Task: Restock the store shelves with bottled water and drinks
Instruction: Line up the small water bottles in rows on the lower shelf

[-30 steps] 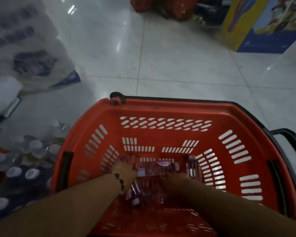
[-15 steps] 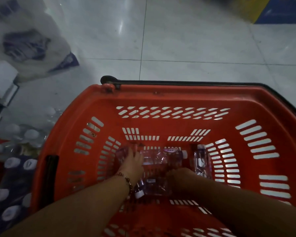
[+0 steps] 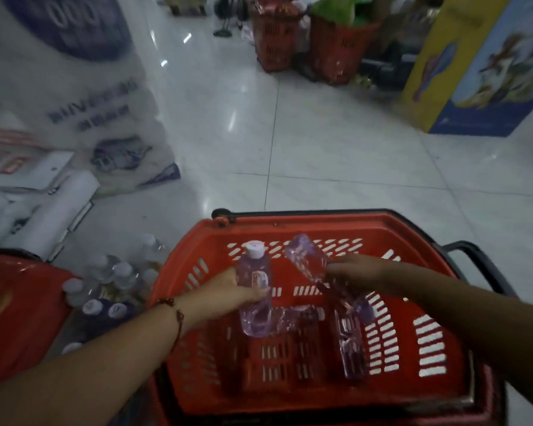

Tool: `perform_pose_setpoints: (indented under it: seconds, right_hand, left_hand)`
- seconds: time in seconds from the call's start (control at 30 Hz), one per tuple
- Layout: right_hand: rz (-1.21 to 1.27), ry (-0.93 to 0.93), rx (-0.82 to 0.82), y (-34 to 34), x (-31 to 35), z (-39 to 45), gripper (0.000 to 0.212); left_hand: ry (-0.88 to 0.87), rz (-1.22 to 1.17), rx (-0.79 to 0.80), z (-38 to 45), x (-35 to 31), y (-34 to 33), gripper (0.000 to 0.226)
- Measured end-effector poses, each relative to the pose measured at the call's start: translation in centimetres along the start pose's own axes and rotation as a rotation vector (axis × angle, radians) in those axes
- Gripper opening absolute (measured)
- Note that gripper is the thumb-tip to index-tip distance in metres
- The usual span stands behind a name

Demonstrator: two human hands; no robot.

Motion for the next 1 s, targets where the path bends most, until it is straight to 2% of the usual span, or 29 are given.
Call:
perform_pose_setpoints:
  seconds: [0.07, 0.1, 0.17, 0.3, 0.4, 0.47, 0.53, 0.6, 0.67, 0.73, 0.8, 0.83, 0.87, 0.93, 1.0]
  right_hand:
    - [0.168, 0.021, 0.032, 0.7, 3.5, -4.0, 0.033]
    - [0.217, 0.045, 0.052, 0.7, 5.3, -5.9, 0.037]
    - [0.309, 0.09, 0.088, 0.4, 9.2, -10.2, 0.043]
    - [0.574, 0.174, 0.132, -1.2, 17.0, -19.4, 0.038]
    - [0.693, 0.262, 0.172, -3.3, 21.8, -25.8, 0.033]
    - [0.809, 0.252, 0.213, -5.5, 23.9, -29.3, 0.042]
    - [0.804, 0.31, 0.26, -8.2, 26.4, -32.8, 0.044]
    - [0.714, 0.448, 0.24, -10.2, 29.0, -35.6, 0.033]
    - [0.612, 0.607, 0.125, -11.0, 31.5, -38.0, 0.031]
    - [0.539, 0.739, -0.001, -11.5, 33.9, -40.6, 0.032]
    - [0.536, 0.839, -0.057, -12.4, 36.2, -43.1, 0.034]
    - [0.521, 0.876, -0.09, -12.9, 37.1, -43.8, 0.036]
    - [0.514, 0.908, -0.115, -13.7, 38.1, -44.8, 0.038]
    - [0.453, 0.988, -0.145, -15.8, 40.0, -46.5, 0.04]
    - [0.394, 1.121, -0.169, -17.9, 41.8, -48.7, 0.044]
  left_hand:
    - [0.004, -0.147, -0.097, -2.6, -3.4, 2.6, 0.004]
    - [0.008, -0.21, -0.134, -4.1, -5.1, 4.0, 0.005]
    - [-0.008, -0.296, -0.215, -7.5, -8.3, 7.1, 0.02]
    - [-0.095, -0.432, -0.319, -16.1, -13.7, 12.5, 0.06]
    - [-0.114, -0.541, -0.457, -21.7, -16.0, 17.4, 0.06]
    - [-0.135, -0.623, -0.521, -25.4, -17.5, 20.3, 0.062]
    - [-0.238, -0.7, -0.539, -29.7, -18.3, 22.7, 0.069]
    - [-0.236, -0.727, -0.622, -33.6, -17.4, 24.4, 0.051]
    - [-0.289, -0.801, -0.685, -38.0, -16.3, 26.0, 0.035]
    - [-0.316, -0.827, -0.674, -41.9, -15.5, 27.1, 0.038]
    - [-0.329, -0.849, -0.668, -45.5, -15.8, 27.6, 0.05]
    - [-0.311, -0.871, -0.695, -47.2, -15.1, 28.0, 0.046]
    - [-0.301, -0.903, -0.704, -48.7, -14.5, 28.0, 0.042]
    - [-0.2, -1.02, -0.624, -51.1, -12.8, 27.3, 0.055]
    - [-0.219, -1.068, -0.634, -53.5, -12.0, 28.2, 0.05]
Point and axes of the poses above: each hand's wrist, its own z-axis towards the middle knuckle, its own y-axis out of the back of the hand, x = y × z, the point moved 10 cm from there along z, towards the middle knuckle, and after that the axes turned 14 degrees about -x, right-handed, at the moved point
